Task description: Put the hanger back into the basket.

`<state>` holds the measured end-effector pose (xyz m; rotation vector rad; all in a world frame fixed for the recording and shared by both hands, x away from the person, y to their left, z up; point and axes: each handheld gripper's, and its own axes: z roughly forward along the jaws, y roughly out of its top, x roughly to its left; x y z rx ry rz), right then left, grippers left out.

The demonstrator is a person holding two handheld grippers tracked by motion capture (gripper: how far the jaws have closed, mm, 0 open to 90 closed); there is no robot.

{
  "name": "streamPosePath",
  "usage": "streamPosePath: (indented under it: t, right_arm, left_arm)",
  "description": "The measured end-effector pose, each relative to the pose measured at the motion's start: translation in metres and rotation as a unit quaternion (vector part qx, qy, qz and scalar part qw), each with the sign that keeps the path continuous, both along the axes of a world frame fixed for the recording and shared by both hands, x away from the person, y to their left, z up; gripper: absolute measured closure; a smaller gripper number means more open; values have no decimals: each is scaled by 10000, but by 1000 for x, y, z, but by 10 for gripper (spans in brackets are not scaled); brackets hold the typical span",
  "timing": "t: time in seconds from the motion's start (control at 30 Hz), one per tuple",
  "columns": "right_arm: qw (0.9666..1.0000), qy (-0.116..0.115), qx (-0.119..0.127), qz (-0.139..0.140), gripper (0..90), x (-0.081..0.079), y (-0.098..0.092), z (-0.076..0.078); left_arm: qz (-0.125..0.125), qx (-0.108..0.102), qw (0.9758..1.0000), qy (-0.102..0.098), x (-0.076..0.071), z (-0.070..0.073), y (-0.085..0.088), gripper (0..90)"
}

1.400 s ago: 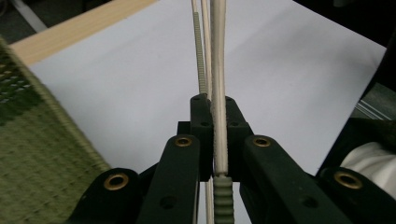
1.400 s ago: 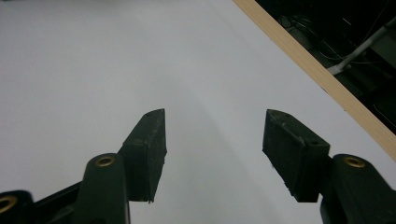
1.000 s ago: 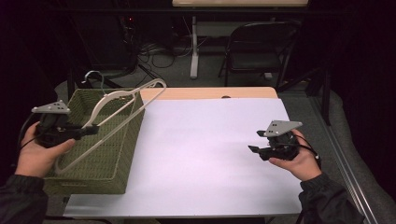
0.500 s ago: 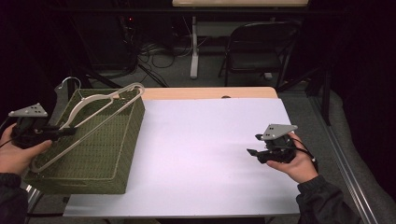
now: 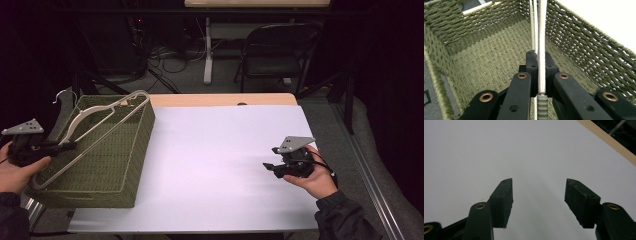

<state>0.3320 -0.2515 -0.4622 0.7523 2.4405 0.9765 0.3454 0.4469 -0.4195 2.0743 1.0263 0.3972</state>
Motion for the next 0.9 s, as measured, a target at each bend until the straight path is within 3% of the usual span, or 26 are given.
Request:
streamPosePath:
  t: [0.27,0.4,0.53,0.6,0.67,0.7,0.73,0.9]
  right_arm:
    - [10000,26,-18,15,393,0,1,-2]
    - [10000,44,-5,13,393,0,1,-4]
    - [10000,65,7,16,393,0,1,-7]
    - [10000,70,4,2,393,1,0,-8]
    - [9998,-104,179,-56,393,1,2,-12]
    - [9998,156,-116,13,393,0,-1,-7]
    - [10000,75,3,11,393,1,0,-9]
    - [10000,61,12,23,394,0,-1,-8]
  left_arm:
    - [152,39,9997,163,1,-11,4,872]
    - [136,195,9992,335,7,-22,-1,872]
    - [131,223,9985,487,11,-37,-4,872]
    - [160,349,9975,597,13,-42,-7,872]
    - [118,451,9967,669,16,-45,-12,872]
    - [99,499,9962,706,18,-47,-14,872]
    - [76,574,9956,741,19,-49,-16,871]
    - [132,641,9939,889,20,-56,-16,869]
